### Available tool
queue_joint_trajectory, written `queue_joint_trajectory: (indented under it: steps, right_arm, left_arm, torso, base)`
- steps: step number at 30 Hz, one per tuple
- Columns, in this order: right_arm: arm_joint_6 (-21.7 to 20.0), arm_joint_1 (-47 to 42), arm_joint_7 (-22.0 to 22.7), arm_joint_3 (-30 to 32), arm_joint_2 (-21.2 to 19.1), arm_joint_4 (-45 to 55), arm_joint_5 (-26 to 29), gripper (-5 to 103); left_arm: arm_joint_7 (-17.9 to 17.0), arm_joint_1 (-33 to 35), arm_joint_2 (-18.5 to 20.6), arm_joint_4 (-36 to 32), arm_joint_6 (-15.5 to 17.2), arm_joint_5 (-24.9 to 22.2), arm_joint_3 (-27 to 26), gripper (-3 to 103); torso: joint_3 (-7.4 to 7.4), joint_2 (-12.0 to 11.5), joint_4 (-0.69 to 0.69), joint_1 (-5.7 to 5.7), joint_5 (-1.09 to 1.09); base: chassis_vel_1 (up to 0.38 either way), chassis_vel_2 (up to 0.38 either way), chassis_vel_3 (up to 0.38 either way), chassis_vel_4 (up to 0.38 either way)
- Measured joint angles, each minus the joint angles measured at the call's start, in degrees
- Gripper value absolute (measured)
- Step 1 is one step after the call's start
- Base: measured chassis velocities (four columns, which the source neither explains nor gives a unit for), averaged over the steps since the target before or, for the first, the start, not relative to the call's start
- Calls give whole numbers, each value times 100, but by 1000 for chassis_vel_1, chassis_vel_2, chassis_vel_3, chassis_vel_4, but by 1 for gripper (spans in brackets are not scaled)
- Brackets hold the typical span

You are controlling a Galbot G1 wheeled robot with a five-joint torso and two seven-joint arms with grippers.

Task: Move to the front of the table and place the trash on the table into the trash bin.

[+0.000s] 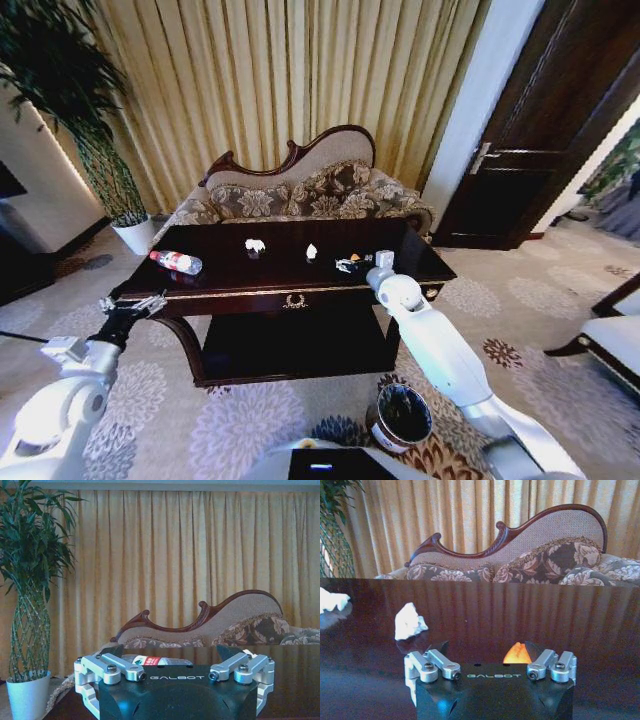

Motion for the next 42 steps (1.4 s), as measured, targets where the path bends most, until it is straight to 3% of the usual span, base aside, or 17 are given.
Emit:
queue_joint_trajectory:
  steps: [11,13,17,20,25,27,42]
  right_arm:
    - [36,-102,0,49,-5,-15,-135,63]
    - [39,-105,0,51,-22,-3,-135,51]
    - [42,-105,0,52,-32,9,-135,41]
    - [65,-119,0,56,-39,22,-134,24]
    - [85,-170,0,93,-46,36,-144,14]
    - [100,-206,-1,121,-59,51,-151,3]
    - [212,-362,0,498,-198,494,75,0]
  left_arm:
    - [1,-19,6,-3,-4,-13,39,100]
    - [1,-17,14,-6,-9,-21,34,100]
    - [2,-15,21,-8,-13,-31,24,100]
    - [4,-14,27,-11,-16,-40,20,100]
    - [6,-15,27,-15,-19,-43,21,100]
    - [8,-13,28,-16,-22,-46,22,100]
    - [12,-66,37,-18,-33,-81,75,100]
  torso:
    - [0,0,0,0,0]
    - [0,0,0,0,0]
    - [0,0,0,0,0]
    - [0,0,0,0,0]
    - [0,0,0,0,0]
    - [0,0,0,0,0]
    - [0,0,0,0,1]
  base:
    - [0,0,0,0]
    - [0,0,0,0]
    - [0,0,0,0]
    - [0,0,0,0]
    - [0,0,0,0]
    - [0,0,0,0]
    - [0,0,0,0]
